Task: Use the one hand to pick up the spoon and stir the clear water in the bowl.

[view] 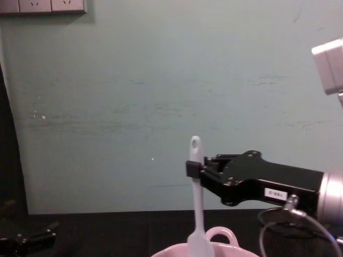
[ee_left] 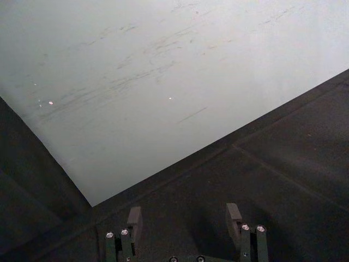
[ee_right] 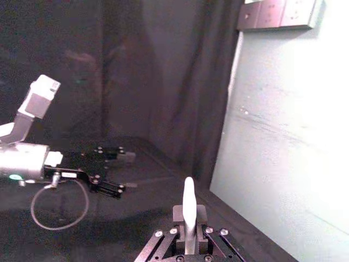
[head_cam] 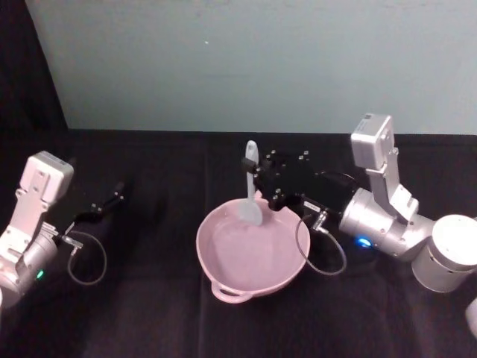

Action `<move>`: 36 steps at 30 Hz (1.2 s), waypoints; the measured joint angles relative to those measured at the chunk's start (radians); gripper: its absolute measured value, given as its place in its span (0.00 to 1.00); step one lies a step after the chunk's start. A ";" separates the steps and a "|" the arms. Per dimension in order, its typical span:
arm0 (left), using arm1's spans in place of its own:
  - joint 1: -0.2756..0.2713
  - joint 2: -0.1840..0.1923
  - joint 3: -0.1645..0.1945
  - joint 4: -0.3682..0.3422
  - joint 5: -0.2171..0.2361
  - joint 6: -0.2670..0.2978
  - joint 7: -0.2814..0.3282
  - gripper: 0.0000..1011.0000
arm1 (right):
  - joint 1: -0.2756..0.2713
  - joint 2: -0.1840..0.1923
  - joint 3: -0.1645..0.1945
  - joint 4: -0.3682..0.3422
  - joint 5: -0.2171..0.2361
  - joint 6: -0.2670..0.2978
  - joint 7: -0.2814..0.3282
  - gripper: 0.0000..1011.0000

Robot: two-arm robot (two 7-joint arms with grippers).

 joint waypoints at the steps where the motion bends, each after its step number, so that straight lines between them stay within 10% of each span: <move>1: 0.000 0.000 0.000 0.000 0.000 0.000 0.000 0.99 | -0.006 0.005 0.006 -0.006 -0.003 0.001 -0.005 0.12; 21: 0.000 0.000 0.000 0.000 0.000 0.000 0.000 0.99 | -0.135 0.080 0.060 -0.165 0.014 0.056 -0.021 0.12; 36: 0.000 0.000 0.000 0.000 0.000 0.000 0.000 0.99 | -0.100 0.002 -0.002 -0.100 0.040 0.022 0.029 0.12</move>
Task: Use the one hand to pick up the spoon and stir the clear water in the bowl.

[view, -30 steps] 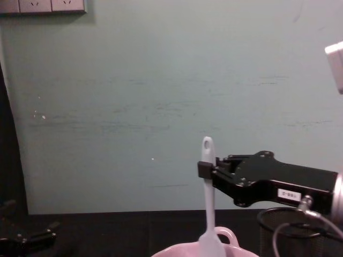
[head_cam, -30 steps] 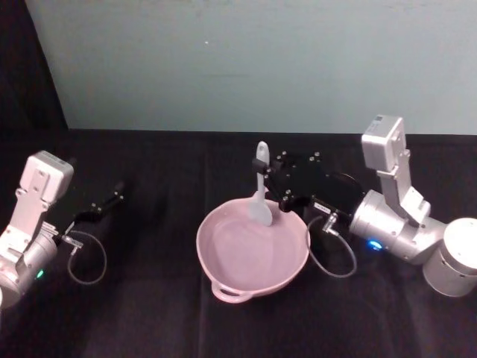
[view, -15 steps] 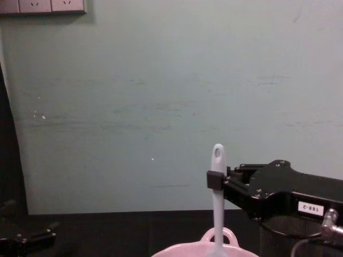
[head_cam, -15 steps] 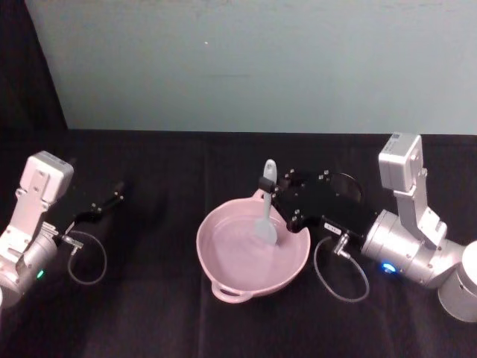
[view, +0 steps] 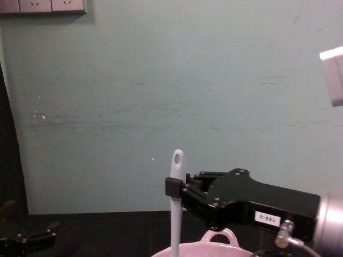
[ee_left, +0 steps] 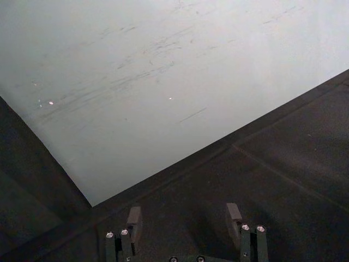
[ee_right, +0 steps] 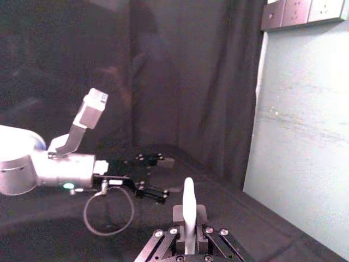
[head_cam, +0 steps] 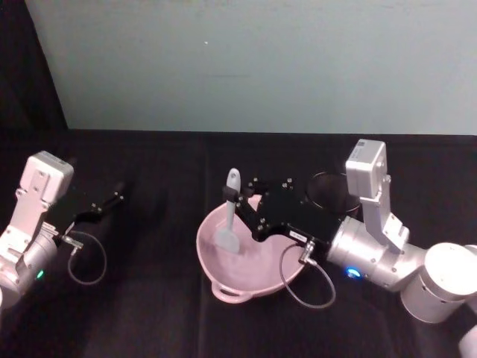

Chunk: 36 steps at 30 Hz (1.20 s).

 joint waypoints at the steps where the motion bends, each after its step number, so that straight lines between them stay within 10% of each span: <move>1: 0.000 0.000 0.000 0.000 0.000 0.000 0.000 0.99 | 0.009 -0.010 -0.001 0.019 0.000 -0.010 0.000 0.12; 17: 0.000 0.000 0.000 0.000 0.000 0.000 0.000 0.99 | 0.052 -0.029 0.049 0.116 -0.023 -0.053 -0.052 0.12; 36: 0.000 0.000 0.000 0.000 0.000 0.000 0.000 0.99 | -0.083 0.049 0.090 -0.081 -0.005 0.040 -0.077 0.12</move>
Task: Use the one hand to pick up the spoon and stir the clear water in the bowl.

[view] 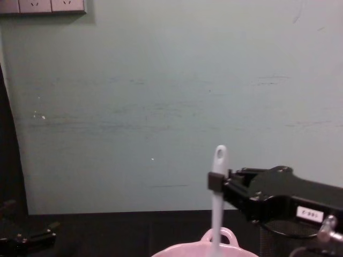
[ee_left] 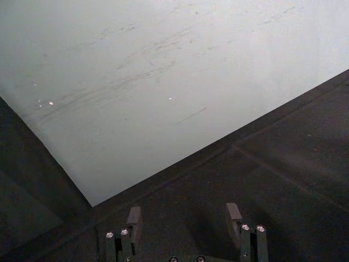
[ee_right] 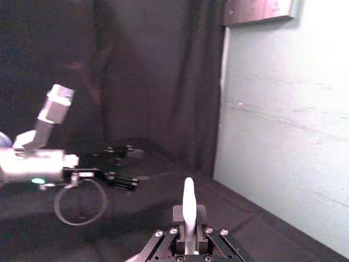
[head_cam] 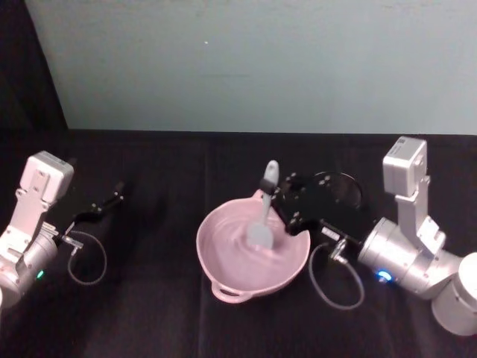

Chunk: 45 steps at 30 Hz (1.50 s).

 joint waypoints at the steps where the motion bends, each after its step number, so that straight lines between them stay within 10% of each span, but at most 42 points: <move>1: 0.000 0.000 0.000 0.000 0.000 0.000 0.000 0.99 | -0.004 -0.004 -0.008 -0.005 0.003 0.001 0.005 0.12; 22: 0.000 0.000 0.000 0.000 0.000 0.000 0.000 0.99 | 0.097 -0.119 -0.088 0.140 -0.022 -0.055 0.022 0.12; 45: 0.000 0.000 0.000 0.000 0.000 0.000 0.000 0.99 | 0.099 -0.104 -0.006 0.168 -0.083 -0.065 -0.060 0.12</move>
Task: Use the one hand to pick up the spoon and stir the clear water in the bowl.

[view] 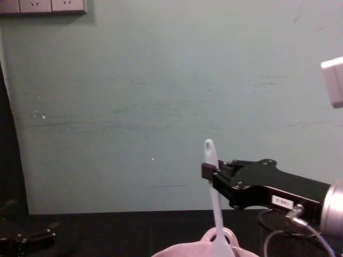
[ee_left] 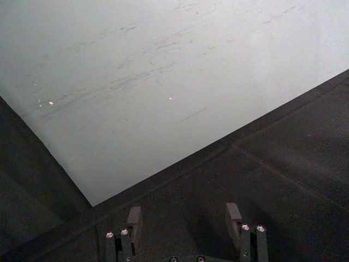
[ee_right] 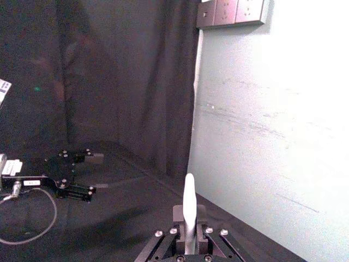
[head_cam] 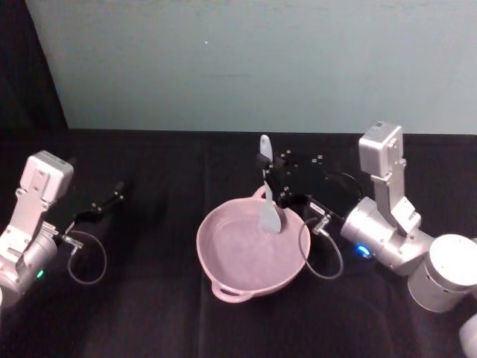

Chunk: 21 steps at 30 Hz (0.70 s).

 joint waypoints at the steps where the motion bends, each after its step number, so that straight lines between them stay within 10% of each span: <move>1: 0.000 0.000 0.000 0.000 0.000 0.000 0.000 0.99 | 0.000 0.000 0.000 0.000 0.000 0.000 0.000 0.12; 21: 0.000 0.000 0.000 0.000 0.000 0.000 0.000 0.99 | -0.133 0.044 0.023 -0.162 0.048 0.040 0.021 0.12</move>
